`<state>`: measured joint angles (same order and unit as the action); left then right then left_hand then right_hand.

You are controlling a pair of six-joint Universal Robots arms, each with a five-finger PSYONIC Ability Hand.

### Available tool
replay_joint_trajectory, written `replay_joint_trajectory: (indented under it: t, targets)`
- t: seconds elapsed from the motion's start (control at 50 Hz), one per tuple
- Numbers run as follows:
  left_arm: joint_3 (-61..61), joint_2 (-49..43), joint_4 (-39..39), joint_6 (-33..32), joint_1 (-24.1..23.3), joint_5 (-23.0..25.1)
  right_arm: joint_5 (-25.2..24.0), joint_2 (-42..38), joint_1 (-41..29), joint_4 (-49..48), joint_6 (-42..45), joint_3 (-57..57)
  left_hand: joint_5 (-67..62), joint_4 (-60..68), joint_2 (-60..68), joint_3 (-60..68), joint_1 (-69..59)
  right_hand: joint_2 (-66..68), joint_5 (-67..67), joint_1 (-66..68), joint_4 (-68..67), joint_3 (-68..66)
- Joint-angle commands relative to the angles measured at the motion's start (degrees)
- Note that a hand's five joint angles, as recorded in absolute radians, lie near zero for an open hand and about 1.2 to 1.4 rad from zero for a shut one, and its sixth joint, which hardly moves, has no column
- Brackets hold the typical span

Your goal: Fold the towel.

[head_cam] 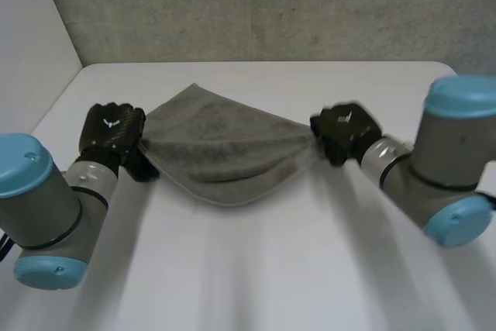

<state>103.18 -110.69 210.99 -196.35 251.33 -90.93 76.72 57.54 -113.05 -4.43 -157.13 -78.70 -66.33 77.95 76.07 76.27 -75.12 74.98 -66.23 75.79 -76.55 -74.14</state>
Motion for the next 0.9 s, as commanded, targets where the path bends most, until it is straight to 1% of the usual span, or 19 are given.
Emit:
replay_joint_trajectory:
  t: [0.02, 0.14, 0.18, 0.24, 0.38, 0.42, 0.46, 0.48, 0.52, 0.54, 0.58, 0.64, 0.68, 0.7, 0.74, 0.8, 0.84, 0.86, 0.9]
  targets:
    - [-0.1, 8.8, -1.1, 0.0, 0.0, 0.0, -2.0, 13.6, 2.9, 7.7, -4.8, 3.4, -3.7, 2.0, 3.9, 3.7, -4.9, 5.0, -3.8, 4.2, -3.5, -5.9]
    - [0.0, 18.1, -3.6, 0.3, 0.2, 0.0, -5.9, 22.1, 7.8, 15.9, -6.4, 7.6, -3.7, 2.0, 3.9, 3.7, -4.9, 5.0, -3.8, 4.2, -3.5, -5.9]
    - [-0.5, 23.8, -6.5, 1.7, 1.2, 0.1, -8.4, 26.3, 10.9, 19.8, -6.8, 11.2, -3.7, 2.0, 3.9, 3.7, -4.9, 5.0, -3.8, 4.2, -3.5, -5.9]
    - [-1.2, 27.0, -8.9, 3.1, 1.7, 0.4, -10.6, 28.4, 12.7, 23.2, -6.9, 14.9, -3.7, 2.0, 3.9, 3.7, -4.9, 5.0, -3.8, 4.2, -3.5, -5.9]
    - [-2.1, 27.3, -10.2, 4.0, 2.1, 3.1, -12.5, 27.5, 13.7, 27.9, -6.9, 19.8, -3.7, 2.0, 3.9, 3.7, -4.9, 5.0, -3.8, 4.2, -3.5, -5.9]
    - [-2.2, 26.1, -10.0, 4.0, 2.2, 3.8, -12.6, 26.0, 13.7, 28.1, -6.4, 20.3, -3.7, 2.0, 3.9, 3.7, -4.9, 5.0, -3.8, 4.2, -3.5, -5.9]
    - [-2.9, 19.8, -9.7, 3.8, 2.3, 4.6, -12.3, 20.4, 13.6, 28.1, -6.1, 21.6, -3.7, 2.0, 3.9, 3.7, -4.9, 5.0, -3.8, 4.2, -3.5, -5.9]
    - [-2.9, 19.7, -9.7, 3.8, 2.3, 4.6, -12.3, 20.4, 13.6, 28.1, -6.1, 21.6, -3.7, 2.0, 3.9, 3.7, -4.9, 5.0, -3.8, 4.2, -3.5, -5.9]
    - [-6.0, 12.4, -9.7, 3.4, 2.3, 4.6, -11.5, 15.2, 12.7, 27.9, -5.5, 24.3, -3.7, 2.0, 3.9, 3.7, -4.9, 5.0, -3.8, 4.2, -3.5, -5.9]
    - [-6.0, 12.3, -9.7, 3.4, 2.3, 4.6, -11.5, 15.1, 12.7, 27.9, -5.5, 24.3, -3.7, 2.0, 3.9, 3.7, -4.9, 5.0, -3.8, 4.2, -3.5, -5.9]
    - [-10.3, 4.3, -9.8, 3.3, 2.7, 4.5, -11.0, 9.3, 11.3, 27.6, -4.3, 27.9, -3.7, 2.0, 3.9, 3.7, -4.9, 5.0, -3.8, 4.2, -3.5, -5.9]
    - [-13.3, 0.4, -10.0, 3.2, 3.0, 4.5, -10.5, 5.9, 10.0, 27.5, -3.9, 30.5, -3.7, 2.0, 3.9, 3.7, -4.9, 5.0, -3.8, 4.2, -3.5, -5.9]
    - [-20.2, -5.6, -10.2, 3.2, 3.5, 4.4, -7.9, -0.9, 7.0, 27.0, -3.7, 37.5, -3.7, 2.0, 3.9, 3.7, -4.9, 5.0, -3.8, 4.2, -3.5, -5.9]
    - [-20.2, -5.7, -10.3, 3.2, 3.5, 4.4, -7.9, -0.9, 7.0, 27.0, -3.7, 37.6, -3.7, 2.0, 3.9, 3.7, -4.9, 5.0, -3.8, 4.2, -3.5, -5.9]
    - [-28.3, -10.2, -10.3, 3.2, 3.5, 4.3, -4.7, -6.9, 5.5, 25.9, -3.8, 46.5, -3.7, 2.0, 3.9, 3.7, -4.9, 5.0, -3.8, 4.2, -3.5, -5.9]
    - [-33.0, -11.7, -10.3, 3.2, 3.4, 4.4, -3.3, -9.8, 5.2, 25.1, -4.1, 51.6, -3.7, 2.0, 3.9, 3.7, -4.9, 5.0, -3.8, 4.2, -3.5, -5.9]
    - [-42.4, -13.2, -11.6, 3.2, 3.2, 4.7, -0.3, -14.9, 4.9, 23.2, -4.1, 63.2, -3.7, 2.0, 3.9, 3.7, -4.9, 5.0, -3.8, 4.2, -3.5, -5.9]
    - [-42.4, -13.2, -11.6, 3.2, 3.2, 4.7, -0.3, -14.9, 4.9, 23.2, -4.1, 63.2, -3.7, 2.0, 3.9, 3.7, -4.9, 5.0, -3.8, 4.2, -3.5, -5.9]
    - [-51.0, -13.3, -12.5, 3.3, 2.9, 4.9, 1.8, -18.8, 4.9, 21.9, -4.2, 75.0, -3.7, 2.0, 3.9, 3.7, -4.9, 5.0, -3.8, 4.2, -3.5, -5.9]
